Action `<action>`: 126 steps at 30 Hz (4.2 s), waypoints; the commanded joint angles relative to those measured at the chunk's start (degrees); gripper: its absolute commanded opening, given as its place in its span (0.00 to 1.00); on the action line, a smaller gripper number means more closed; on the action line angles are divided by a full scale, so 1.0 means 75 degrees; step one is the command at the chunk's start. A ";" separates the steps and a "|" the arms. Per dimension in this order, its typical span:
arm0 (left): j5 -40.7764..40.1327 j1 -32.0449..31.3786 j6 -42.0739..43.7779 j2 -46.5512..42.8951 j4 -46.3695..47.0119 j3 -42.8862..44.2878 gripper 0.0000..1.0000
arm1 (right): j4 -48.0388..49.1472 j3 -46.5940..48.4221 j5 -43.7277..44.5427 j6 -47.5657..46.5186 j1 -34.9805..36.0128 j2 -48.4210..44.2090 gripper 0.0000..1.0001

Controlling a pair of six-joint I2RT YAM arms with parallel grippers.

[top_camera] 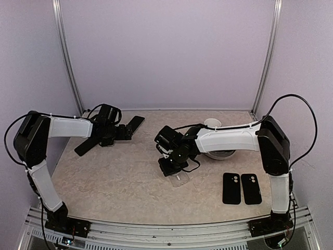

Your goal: Put the phone into the phone case

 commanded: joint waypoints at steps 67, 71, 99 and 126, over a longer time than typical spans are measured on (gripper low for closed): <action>0.0078 -0.2621 -0.0807 0.0649 -0.3245 -0.0769 0.67 | 0.0866 -0.1388 0.1206 -0.1451 -0.0816 -0.1570 0.95; 0.0148 -0.3101 -0.1127 0.0167 -0.2995 -0.1291 0.72 | 0.0890 -0.1720 0.1053 -0.1352 -0.1009 -0.1407 0.67; -0.0955 -0.2191 -0.0406 -0.1418 -0.3577 -0.1512 0.47 | 0.0802 -0.2662 0.0848 -0.0016 -0.0294 -0.2031 0.40; 0.0263 -0.3795 -0.2167 -0.2355 -0.2190 -0.2349 0.47 | 0.0812 -0.0162 0.0788 -0.1461 -0.0319 -0.0624 0.45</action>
